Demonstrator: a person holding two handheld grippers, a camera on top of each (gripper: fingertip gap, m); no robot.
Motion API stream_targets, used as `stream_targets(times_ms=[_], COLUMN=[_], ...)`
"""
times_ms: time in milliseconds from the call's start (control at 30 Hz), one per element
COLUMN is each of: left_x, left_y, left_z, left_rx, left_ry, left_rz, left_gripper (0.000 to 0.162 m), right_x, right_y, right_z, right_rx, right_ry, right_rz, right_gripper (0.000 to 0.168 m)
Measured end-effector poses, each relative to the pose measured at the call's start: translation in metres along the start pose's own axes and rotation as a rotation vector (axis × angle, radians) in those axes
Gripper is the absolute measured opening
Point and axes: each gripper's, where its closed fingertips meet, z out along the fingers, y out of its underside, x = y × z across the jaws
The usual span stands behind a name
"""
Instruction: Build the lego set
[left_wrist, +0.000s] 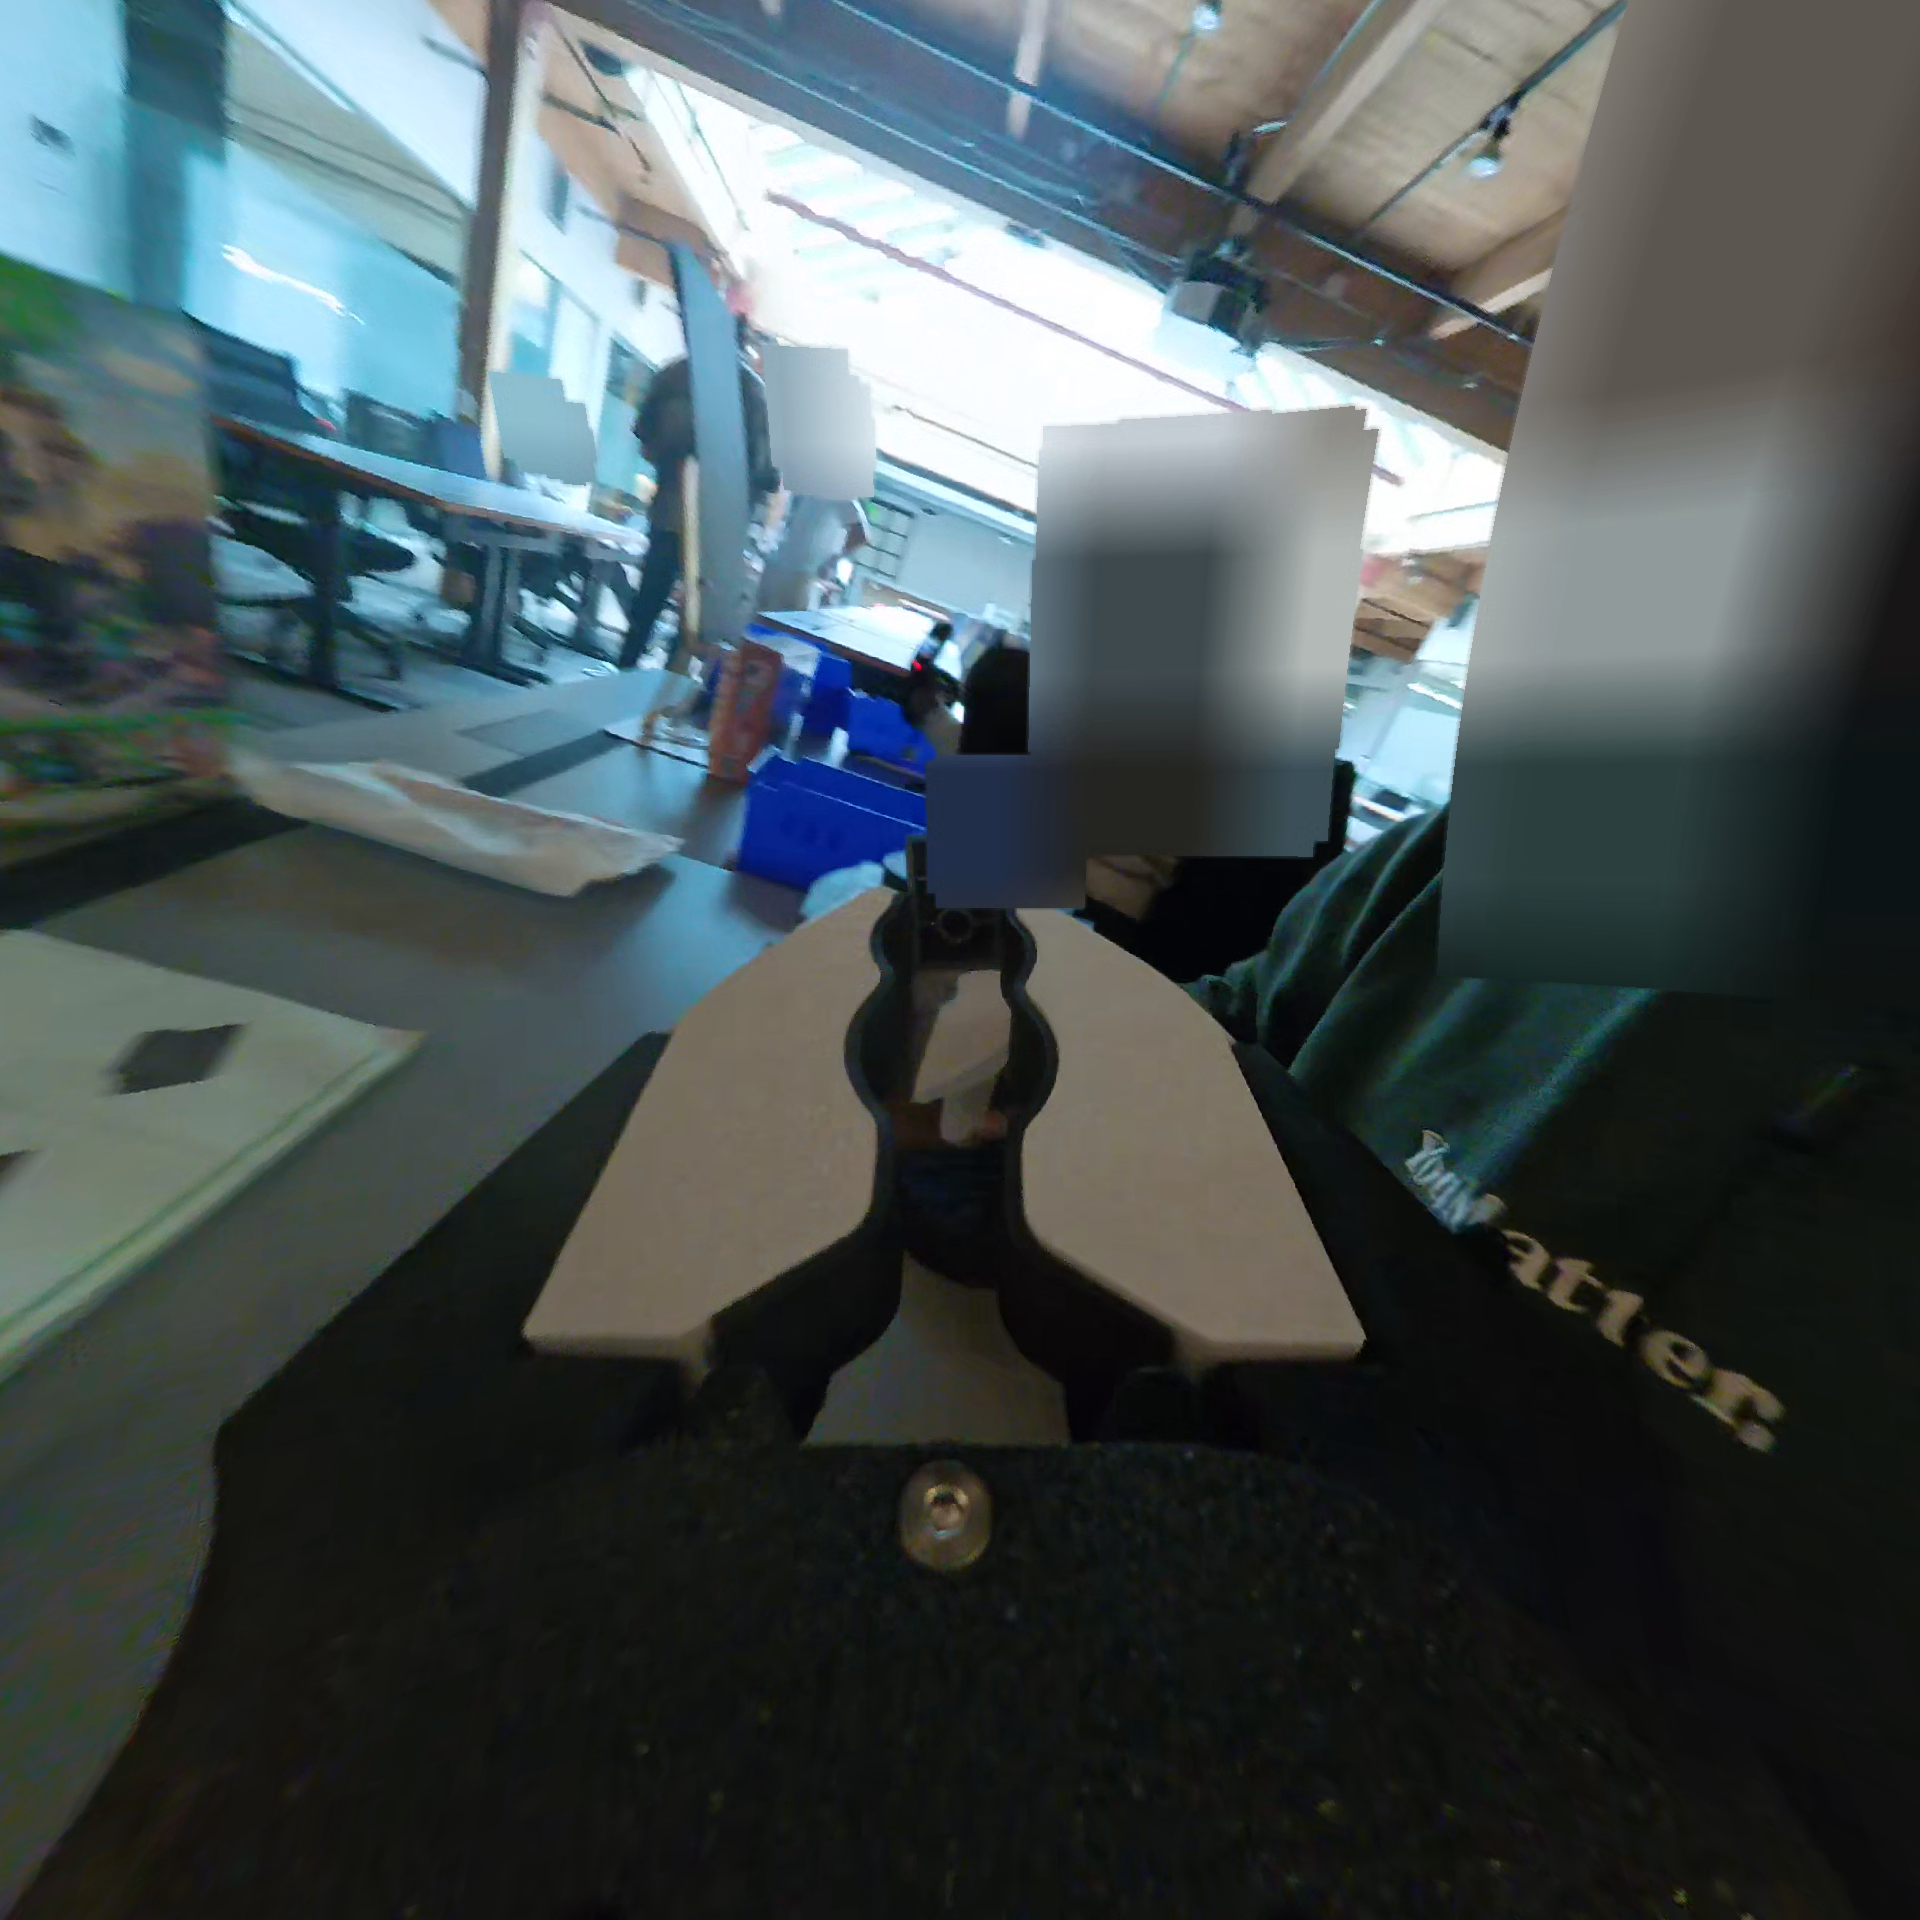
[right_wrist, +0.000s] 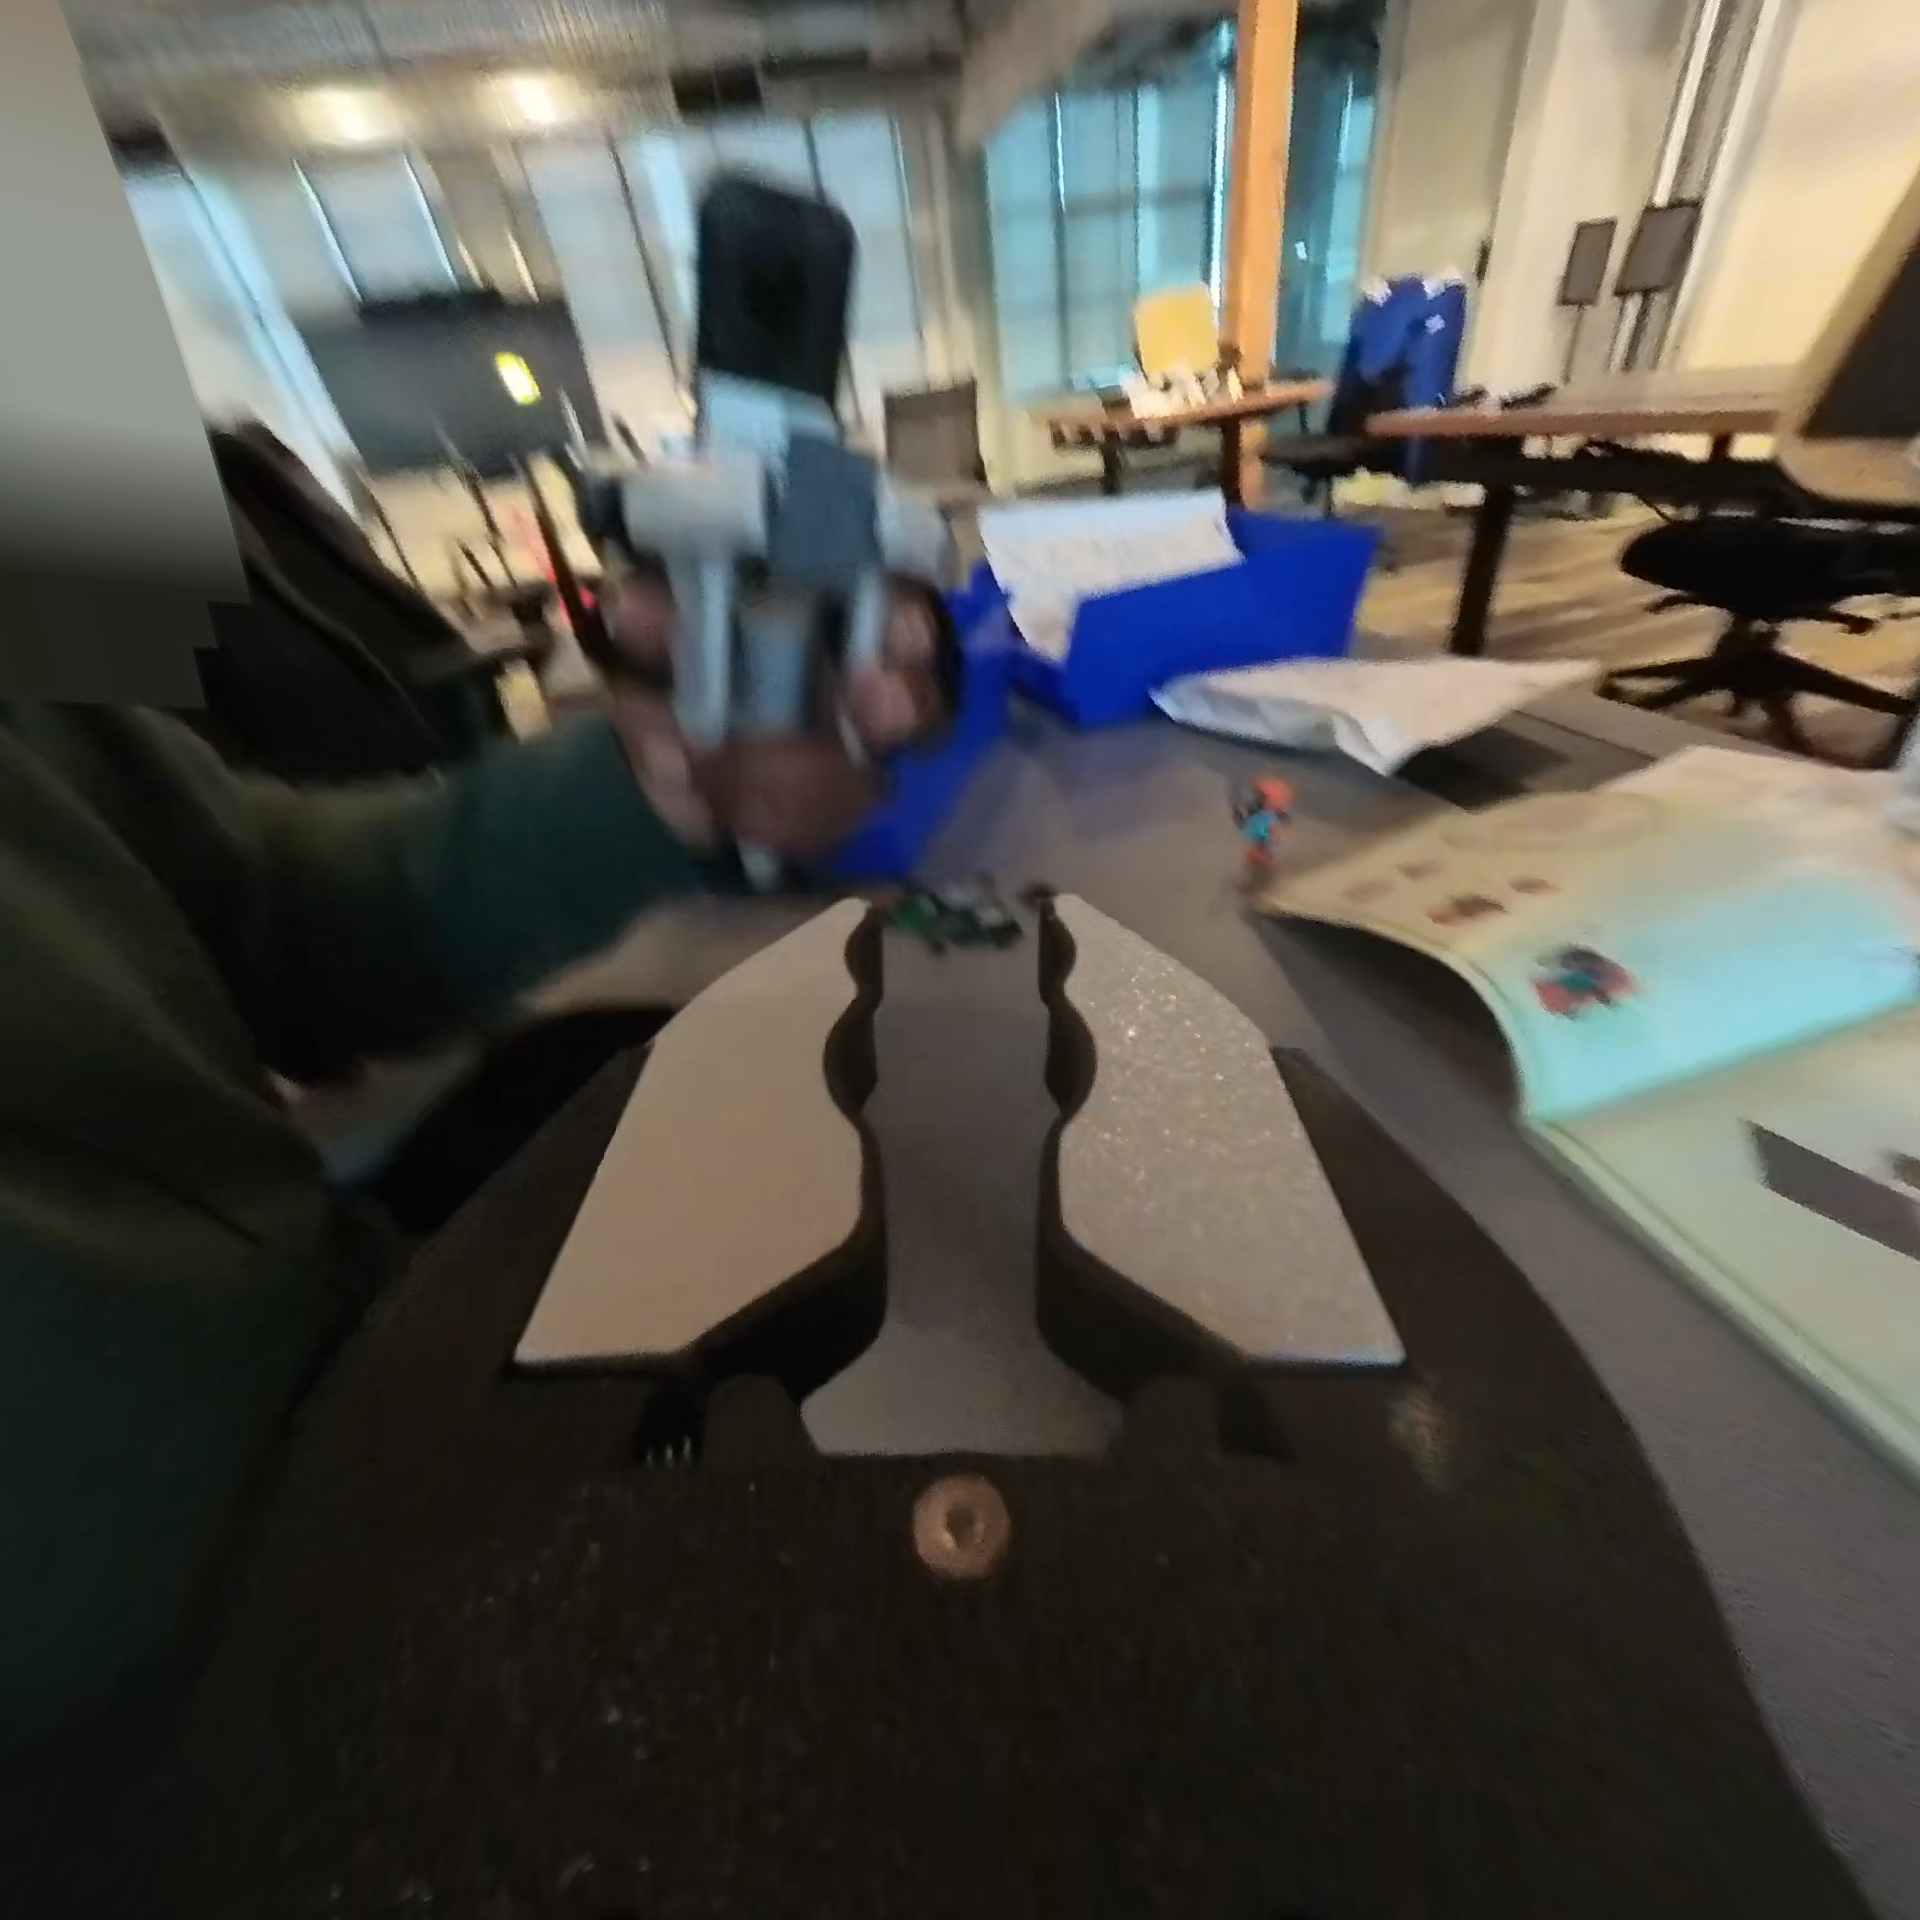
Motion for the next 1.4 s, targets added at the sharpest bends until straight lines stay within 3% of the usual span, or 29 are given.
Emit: stream_targets(times_ms=[200, 600, 700, 800, 967, 1167, 1400], left_x=[-0.005, -0.007, -0.010, -0.010, -0.015, -0.021, -0.018], left_y=[0.026, 0.043, 0.048, 0.052, 0.059, 0.064, 0.092], left_z=[0.027, 0.028, 0.030, 0.031, 0.024, 0.015, 0.021], left_rx=[-0.070, -0.124, -0.124, -0.138, -0.205, -0.356, -0.560], left_ry=[0.012, -0.009, -0.019, -0.017, -0.047, -0.132, -0.102], left_rz=[0.004, 0.047, 0.039, 0.038, 0.067, 0.226, 0.376], left_gripper=[0.017, 0.016, 0.016, 0.016, 0.021, 0.026, 0.027], right_x=[-0.008, -0.010, -0.010, -0.011, -0.006, 0.002, -0.007], right_y=[-0.021, -0.024, -0.018, -0.015, -0.004, 0.025, 0.053], right_z=[-0.003, -0.011, -0.011, -0.012, -0.014, -0.021, -0.020], right_rx=[0.140, 0.173, 0.154, 0.127, -0.015, -0.338, -0.588], right_ry=[-0.087, -0.176, -0.170, -0.171, -0.167, -0.167, -0.249], right_rz=[0.120, 0.170, 0.158, 0.137, 0.052, -0.152, -0.286], right_gripper=[0.031, 0.028, 0.017, 0.016, 0.016, 0.016, 0.016])
